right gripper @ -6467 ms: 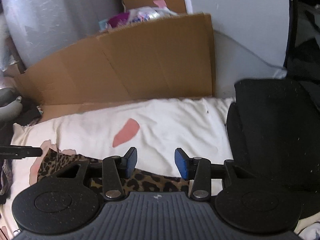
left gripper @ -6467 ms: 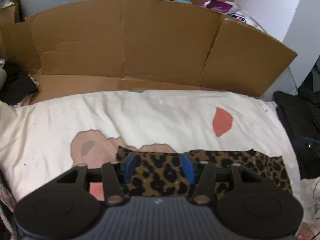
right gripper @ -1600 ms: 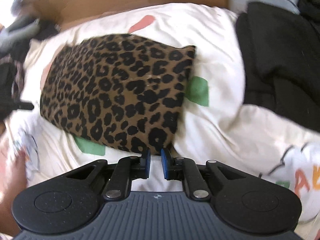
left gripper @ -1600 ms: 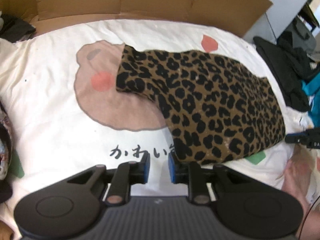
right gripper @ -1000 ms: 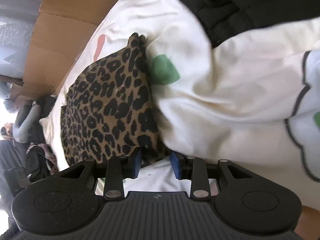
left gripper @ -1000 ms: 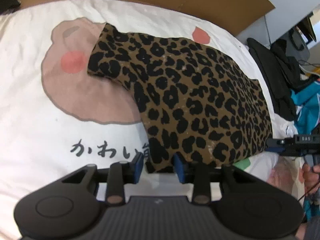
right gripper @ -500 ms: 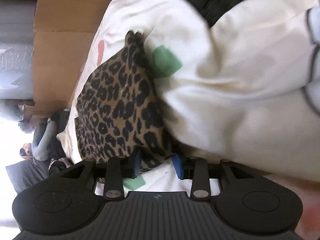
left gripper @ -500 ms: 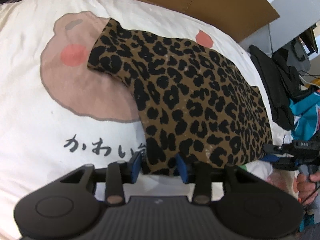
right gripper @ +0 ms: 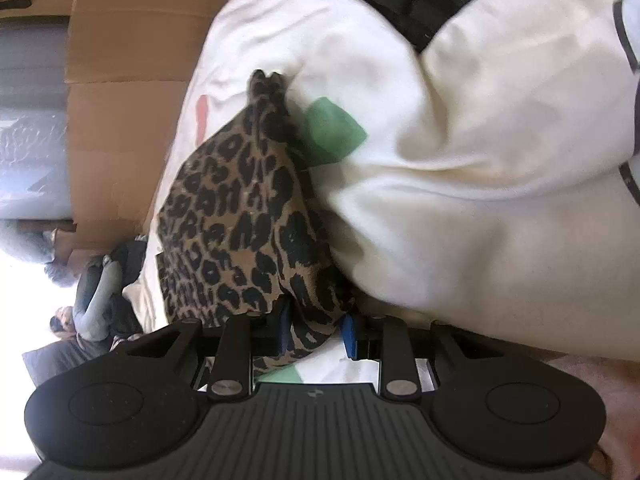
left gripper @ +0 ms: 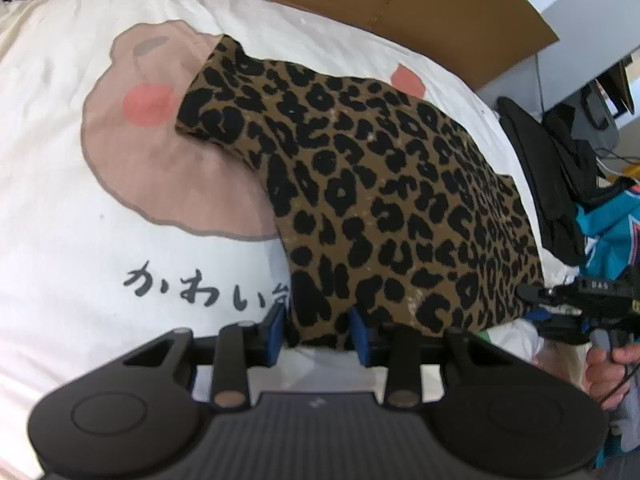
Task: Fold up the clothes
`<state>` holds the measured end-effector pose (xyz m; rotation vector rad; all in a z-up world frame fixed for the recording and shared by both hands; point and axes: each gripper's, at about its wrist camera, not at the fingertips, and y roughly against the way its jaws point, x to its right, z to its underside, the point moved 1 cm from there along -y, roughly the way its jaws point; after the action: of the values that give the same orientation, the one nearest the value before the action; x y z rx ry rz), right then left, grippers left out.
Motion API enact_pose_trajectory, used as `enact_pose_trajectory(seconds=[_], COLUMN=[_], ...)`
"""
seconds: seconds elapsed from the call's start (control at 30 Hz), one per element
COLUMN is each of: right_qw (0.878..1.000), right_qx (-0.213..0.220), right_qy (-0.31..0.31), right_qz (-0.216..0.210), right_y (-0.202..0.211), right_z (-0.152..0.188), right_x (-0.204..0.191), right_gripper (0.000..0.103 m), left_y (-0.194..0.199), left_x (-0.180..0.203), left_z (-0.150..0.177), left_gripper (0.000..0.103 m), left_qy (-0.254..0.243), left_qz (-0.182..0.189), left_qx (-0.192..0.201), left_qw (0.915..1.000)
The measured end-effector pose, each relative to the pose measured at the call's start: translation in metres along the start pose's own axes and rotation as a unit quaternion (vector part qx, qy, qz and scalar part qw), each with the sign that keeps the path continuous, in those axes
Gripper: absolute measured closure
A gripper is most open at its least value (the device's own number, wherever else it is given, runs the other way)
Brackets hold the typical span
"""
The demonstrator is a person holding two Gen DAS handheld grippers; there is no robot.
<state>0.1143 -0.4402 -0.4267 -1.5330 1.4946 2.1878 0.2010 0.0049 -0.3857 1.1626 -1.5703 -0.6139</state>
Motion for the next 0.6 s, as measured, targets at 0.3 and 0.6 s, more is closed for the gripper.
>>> enact_pose_trajectory(seconds=[0.3, 0.6], right_qw=[1.000, 0.998], right_qx=[0.012, 0.030], right_qy=[0.009, 0.049], right_qz=[-0.015, -0.024], right_y=[0.007, 0.031], right_z=[0.003, -0.007], right_x=[-0.003, -0.025], right_gripper=[0.091, 0.094], left_y=[0.004, 0.010], left_x=[-0.003, 0.012], left_z=[-0.002, -0.005], left_gripper=[0.087, 0.091], left_qy=[0.006, 0.016], left_qz=[0.001, 0.006], left_qx=[0.000, -0.035], left_qw=[1.0000, 0.9993])
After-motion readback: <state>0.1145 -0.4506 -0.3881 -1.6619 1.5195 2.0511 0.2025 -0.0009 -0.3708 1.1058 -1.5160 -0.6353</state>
